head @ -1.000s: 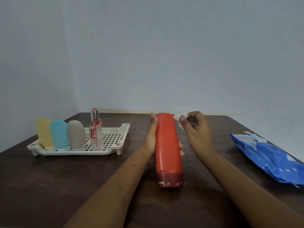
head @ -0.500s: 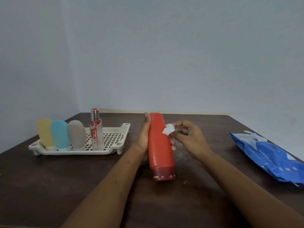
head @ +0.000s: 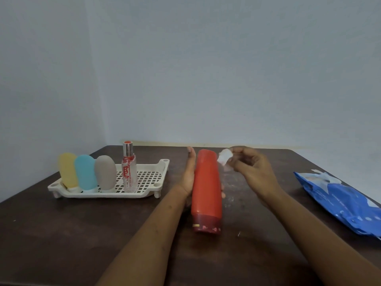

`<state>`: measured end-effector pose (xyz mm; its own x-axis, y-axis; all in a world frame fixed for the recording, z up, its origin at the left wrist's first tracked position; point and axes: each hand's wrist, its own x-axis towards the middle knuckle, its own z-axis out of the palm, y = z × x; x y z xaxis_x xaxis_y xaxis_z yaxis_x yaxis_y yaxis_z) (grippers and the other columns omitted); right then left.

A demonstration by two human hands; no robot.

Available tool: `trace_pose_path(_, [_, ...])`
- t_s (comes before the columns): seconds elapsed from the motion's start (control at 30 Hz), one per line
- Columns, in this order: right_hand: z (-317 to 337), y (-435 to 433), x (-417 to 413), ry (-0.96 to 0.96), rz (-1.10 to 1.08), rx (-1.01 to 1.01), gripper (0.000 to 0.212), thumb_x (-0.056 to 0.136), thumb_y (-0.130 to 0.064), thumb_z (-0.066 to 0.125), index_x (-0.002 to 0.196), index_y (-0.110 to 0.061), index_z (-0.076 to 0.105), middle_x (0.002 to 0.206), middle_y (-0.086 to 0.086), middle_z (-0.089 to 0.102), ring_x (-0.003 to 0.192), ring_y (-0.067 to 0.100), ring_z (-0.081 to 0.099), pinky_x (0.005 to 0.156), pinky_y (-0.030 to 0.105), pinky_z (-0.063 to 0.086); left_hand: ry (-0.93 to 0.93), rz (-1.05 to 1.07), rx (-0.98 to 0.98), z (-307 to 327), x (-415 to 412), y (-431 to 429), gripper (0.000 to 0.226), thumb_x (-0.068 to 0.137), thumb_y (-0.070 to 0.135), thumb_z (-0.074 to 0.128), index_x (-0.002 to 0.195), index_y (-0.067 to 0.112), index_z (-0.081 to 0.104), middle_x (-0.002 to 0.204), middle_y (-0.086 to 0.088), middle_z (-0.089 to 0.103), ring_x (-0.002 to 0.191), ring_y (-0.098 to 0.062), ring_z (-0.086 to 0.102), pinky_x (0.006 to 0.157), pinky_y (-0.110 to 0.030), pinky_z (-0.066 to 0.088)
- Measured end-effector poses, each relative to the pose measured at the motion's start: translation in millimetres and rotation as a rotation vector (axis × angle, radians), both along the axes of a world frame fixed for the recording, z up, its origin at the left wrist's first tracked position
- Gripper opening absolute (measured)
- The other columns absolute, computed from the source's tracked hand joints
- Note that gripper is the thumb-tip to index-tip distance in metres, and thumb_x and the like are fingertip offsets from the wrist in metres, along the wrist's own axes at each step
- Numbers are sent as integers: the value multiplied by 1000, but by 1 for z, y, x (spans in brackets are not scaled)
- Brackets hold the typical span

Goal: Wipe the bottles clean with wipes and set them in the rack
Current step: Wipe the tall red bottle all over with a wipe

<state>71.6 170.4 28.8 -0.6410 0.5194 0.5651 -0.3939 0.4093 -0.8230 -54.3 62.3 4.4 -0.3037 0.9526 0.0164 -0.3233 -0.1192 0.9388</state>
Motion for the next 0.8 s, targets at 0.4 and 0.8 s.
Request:
trace_pose_path(0.4, [-2, -21, -26, -103, -211, 891, 27, 80, -18, 58, 101, -24, 74, 98, -17, 55, 93, -1, 45, 81, 10, 33, 28, 171, 100, 0, -6, 9, 89, 81, 78, 13, 72, 11, 71, 60, -8, 67, 54, -16, 67, 52, -25, 56])
trace_pose_path(0.8, [25, 0, -63, -430, -348, 715, 27, 86, -38, 44, 92, -34, 70, 87, -13, 66, 97, 13, 52, 84, 36, 43, 144, 44, 122, -5, -7, 20, 92, 43, 91, 59, 94, 16, 75, 80, -20, 66, 65, -28, 67, 69, -40, 56])
